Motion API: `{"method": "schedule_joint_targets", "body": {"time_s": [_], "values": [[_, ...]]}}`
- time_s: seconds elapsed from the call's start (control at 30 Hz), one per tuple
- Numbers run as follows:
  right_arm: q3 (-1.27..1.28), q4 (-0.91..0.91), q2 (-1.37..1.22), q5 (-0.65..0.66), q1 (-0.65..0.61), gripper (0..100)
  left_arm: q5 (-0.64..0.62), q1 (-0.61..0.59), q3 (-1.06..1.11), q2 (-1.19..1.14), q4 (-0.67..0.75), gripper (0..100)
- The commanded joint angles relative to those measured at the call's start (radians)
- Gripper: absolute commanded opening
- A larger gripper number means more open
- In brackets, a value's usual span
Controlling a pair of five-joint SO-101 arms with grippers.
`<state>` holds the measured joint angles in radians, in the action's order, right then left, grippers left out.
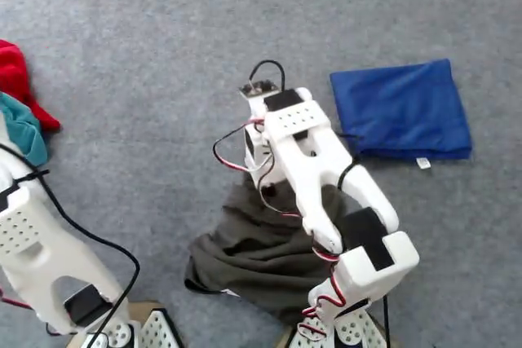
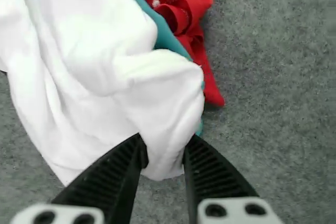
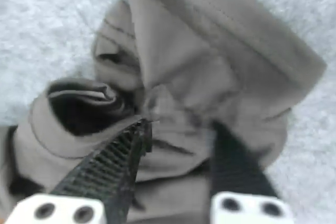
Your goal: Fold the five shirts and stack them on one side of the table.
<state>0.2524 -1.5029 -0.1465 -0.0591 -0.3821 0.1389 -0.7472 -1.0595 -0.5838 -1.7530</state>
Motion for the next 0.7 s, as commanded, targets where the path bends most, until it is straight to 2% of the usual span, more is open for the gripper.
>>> {"method": "schedule_joint_targets", "body": {"time_s": [0.0, 0.13, 0.33, 0.4, 0.5, 0.57, 0.67], "values": [[-0.17, -0.124, 0.01, -0.006, -0.031, 1.2, 0.034, -0.07, -0.044, 0.031, -0.008, 11], [-0.392, -0.259, 0.01, -0.008, -0.126, 1.4, 0.06, -0.13, -0.044, 0.031, -0.008, 11], [-0.705, -0.259, 0.001, -0.014, -0.295, 1.4, 0.086, -0.185, -0.039, 0.031, -0.008, 11], [-0.736, -0.261, 0.007, -0.008, -0.31, 1.4, 0.086, -0.193, -0.039, 0.025, -0.008, 11], [-0.685, -0.262, 0.008, -0.008, -0.267, 1.7, 0.083, -0.193, -0.038, 0.028, -0.008, 11], [-0.611, -0.264, 0.018, -0.008, -0.242, 6.7, 0.077, -0.188, -0.047, 0.031, -0.008, 12], [-0.473, -0.264, 0.099, -0.006, -0.233, 23.6, -0.011, -0.186, -0.038, 0.071, -0.008, 21]]}}
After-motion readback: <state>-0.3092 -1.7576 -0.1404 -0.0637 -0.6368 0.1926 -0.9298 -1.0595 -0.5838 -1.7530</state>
